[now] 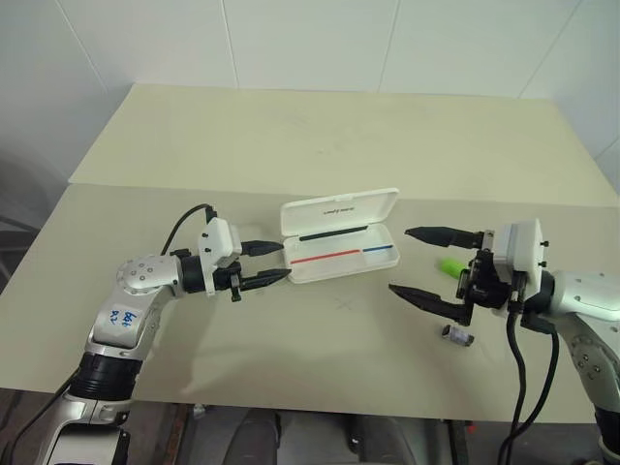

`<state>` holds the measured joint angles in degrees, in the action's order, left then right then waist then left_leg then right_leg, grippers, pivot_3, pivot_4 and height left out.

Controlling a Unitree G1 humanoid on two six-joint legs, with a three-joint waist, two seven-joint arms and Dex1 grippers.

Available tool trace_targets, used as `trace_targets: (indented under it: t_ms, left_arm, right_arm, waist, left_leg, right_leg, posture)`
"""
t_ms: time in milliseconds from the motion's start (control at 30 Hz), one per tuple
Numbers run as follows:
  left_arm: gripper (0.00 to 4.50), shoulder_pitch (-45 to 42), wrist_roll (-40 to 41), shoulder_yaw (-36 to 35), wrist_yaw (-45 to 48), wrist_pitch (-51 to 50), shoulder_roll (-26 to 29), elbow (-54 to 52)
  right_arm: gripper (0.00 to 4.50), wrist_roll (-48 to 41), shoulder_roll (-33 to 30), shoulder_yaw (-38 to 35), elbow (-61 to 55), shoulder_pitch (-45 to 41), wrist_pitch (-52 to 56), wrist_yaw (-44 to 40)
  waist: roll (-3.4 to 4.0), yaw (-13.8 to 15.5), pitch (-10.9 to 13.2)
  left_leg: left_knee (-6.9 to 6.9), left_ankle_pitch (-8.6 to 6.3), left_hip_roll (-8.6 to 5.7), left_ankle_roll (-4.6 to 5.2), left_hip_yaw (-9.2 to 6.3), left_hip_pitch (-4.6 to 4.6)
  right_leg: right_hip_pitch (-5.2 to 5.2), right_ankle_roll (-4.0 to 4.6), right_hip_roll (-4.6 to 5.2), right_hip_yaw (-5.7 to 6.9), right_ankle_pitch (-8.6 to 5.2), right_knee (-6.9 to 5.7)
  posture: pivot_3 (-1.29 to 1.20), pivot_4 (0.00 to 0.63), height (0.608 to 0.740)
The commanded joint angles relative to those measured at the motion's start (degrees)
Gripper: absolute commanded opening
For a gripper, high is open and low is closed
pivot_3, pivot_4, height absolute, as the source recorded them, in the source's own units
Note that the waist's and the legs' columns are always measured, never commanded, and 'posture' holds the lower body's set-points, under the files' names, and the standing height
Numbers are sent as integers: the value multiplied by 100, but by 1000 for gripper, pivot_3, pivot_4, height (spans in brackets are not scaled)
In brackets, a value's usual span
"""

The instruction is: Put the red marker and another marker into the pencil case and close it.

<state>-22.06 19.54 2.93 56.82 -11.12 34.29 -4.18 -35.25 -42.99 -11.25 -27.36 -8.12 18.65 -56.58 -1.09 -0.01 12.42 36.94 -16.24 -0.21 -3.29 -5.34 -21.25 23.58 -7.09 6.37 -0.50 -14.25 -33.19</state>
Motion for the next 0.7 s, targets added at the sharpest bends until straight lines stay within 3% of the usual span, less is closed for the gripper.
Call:
trace_targets:
  t_ms: [33, 700]
  left_arm:
    - [2508, -148, -231, 211, 52, 192, -40, -64]
    - [2508, -708, -846, 969, 90, 347, -736, 659]
  right_arm:
    - [4500, 61, 138, 60, -67, -64, -190, 105]
    - [4500, 300, 439, 131, -287, -96, -395, 592]
  waist:
    - [0, -6, 0]
    - [0, 2, 0]
  left_leg:
    - [0, 0, 0, 0, 0, 0]
    - [6, 0, -1, 0, -1, 1]
  right_leg:
    - [0, 0, 0, 0, 0, 0]
    - [1, -13, 0, 0, 7, -11]
  posture:
    - [0, 150, 740]
    - [0, 150, 740]
